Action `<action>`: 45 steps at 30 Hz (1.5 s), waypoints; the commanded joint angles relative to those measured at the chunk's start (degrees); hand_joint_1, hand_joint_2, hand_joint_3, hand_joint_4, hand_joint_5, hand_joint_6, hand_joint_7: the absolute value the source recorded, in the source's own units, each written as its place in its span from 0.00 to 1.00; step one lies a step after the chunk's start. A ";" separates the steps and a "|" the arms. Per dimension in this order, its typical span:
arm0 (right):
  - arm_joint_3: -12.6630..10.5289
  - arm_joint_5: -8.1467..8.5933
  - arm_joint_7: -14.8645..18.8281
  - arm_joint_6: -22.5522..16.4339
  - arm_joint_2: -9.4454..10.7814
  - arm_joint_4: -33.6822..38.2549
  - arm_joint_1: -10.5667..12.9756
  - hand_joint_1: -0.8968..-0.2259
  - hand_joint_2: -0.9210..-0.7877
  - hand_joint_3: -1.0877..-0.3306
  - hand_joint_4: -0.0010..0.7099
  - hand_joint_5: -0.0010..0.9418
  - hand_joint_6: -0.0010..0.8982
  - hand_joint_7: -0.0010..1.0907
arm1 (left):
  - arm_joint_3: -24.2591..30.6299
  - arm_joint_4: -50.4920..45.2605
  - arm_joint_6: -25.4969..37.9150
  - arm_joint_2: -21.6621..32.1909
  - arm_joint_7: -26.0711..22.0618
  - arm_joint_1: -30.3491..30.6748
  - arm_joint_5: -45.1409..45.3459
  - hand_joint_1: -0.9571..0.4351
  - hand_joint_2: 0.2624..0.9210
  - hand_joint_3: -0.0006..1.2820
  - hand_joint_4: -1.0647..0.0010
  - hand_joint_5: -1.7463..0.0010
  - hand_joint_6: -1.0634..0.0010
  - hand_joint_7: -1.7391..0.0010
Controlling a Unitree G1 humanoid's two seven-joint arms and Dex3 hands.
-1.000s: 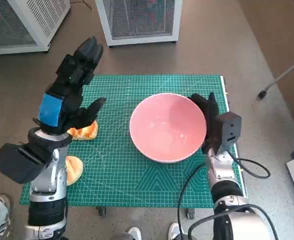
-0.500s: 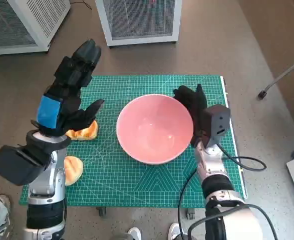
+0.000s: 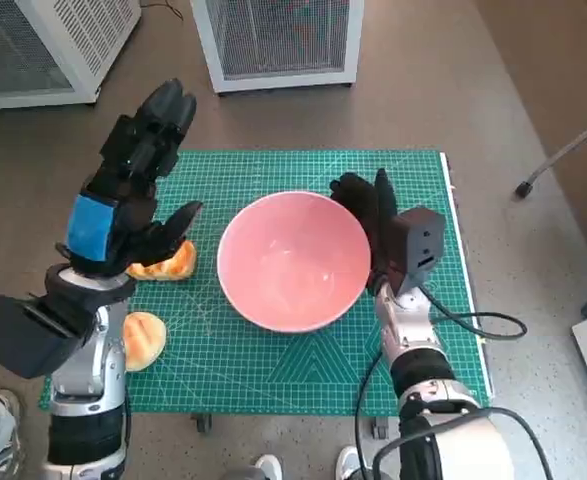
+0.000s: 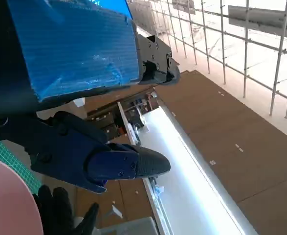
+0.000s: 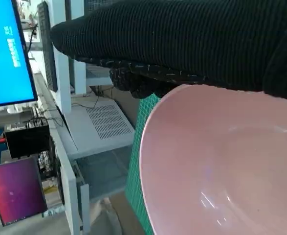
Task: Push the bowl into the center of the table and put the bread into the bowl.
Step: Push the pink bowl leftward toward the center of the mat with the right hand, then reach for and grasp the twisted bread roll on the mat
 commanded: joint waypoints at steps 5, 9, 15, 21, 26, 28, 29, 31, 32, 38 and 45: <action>0.27 -0.25 0.10 0.78 -0.10 0.53 -0.05 0.46 0.00 0.53 0.37 0.01 0.44 0.02 | 0.70 -2.04 0.67 0.70 0.25 1.27 -0.20 0.22 1.00 0.30 0.80 1.00 0.85 0.82; -0.23 0.41 1.24 -0.01 -1.51 0.15 -0.58 0.47 0.00 0.53 0.37 0.01 0.44 0.02 | 1.01 -3.12 1.45 0.93 0.47 1.48 -0.26 0.22 1.00 0.30 0.80 1.00 0.85 0.82; -1.49 2.05 3.38 -3.32 -3.14 -1.33 -2.16 0.46 0.00 0.53 0.38 0.01 0.44 0.01 | 1.91 -5.11 3.02 1.30 0.44 2.00 -0.97 0.22 1.00 0.30 0.80 1.00 0.86 0.81; -3.20 5.73 10.56 -11.24 -4.02 -4.51 -2.95 0.43 0.00 0.55 0.37 0.00 0.42 0.00 | 2.47 -6.91 4.81 1.60 0.92 1.79 -0.85 0.22 1.00 0.31 0.81 1.00 0.90 0.77; -4.22 11.18 22.34 -18.15 -4.75 -9.28 -2.76 0.43 0.00 0.56 0.36 0.00 0.41 0.00 | 2.47 -7.86 5.80 1.50 1.67 1.49 -0.54 0.19 1.00 0.31 0.81 1.00 0.92 0.75; -4.40 13.71 27.19 -19.62 -4.75 -11.76 -2.40 0.44 0.00 0.56 0.36 0.00 0.41 0.00 | 2.40 -7.91 5.84 1.42 1.85 1.41 -0.46 0.19 1.00 0.31 0.80 1.00 0.92 0.75; -4.41 14.79 29.13 -20.08 -4.69 -12.83 -2.21 0.44 0.00 0.56 0.35 0.00 0.41 0.00 | 2.39 -7.90 5.82 1.43 1.88 1.40 -0.47 0.19 1.00 0.31 0.80 1.00 0.92 0.75; -4.33 17.43 33.41 -20.30 -4.66 -15.99 -1.48 0.44 0.00 0.56 0.35 0.00 0.41 0.00 | 2.29 -7.73 5.61 1.39 1.87 1.28 -0.42 0.19 1.00 0.31 0.80 1.00 0.92 0.74; -4.16 18.87 35.49 -20.15 -4.68 -18.10 -0.89 0.44 0.00 0.56 0.35 0.00 0.41 0.00 | 2.24 -7.54 5.44 1.36 1.80 1.16 -0.46 0.19 1.00 0.31 0.80 1.00 0.92 0.74; -3.04 24.52 41.96 -17.73 -4.77 -27.91 2.17 0.45 0.00 0.55 0.35 0.00 0.41 0.00 | 1.96 -6.31 4.61 1.18 1.10 0.32 -0.97 0.20 1.00 0.30 0.80 1.00 0.93 0.73; -1.41 25.65 41.53 -15.75 -4.74 -35.08 5.18 0.43 0.00 0.57 0.34 0.00 0.41 0.00 | 1.59 -4.10 3.09 1.24 -0.27 -1.36 -1.63 0.22 1.00 0.29 0.80 1.00 0.93 0.73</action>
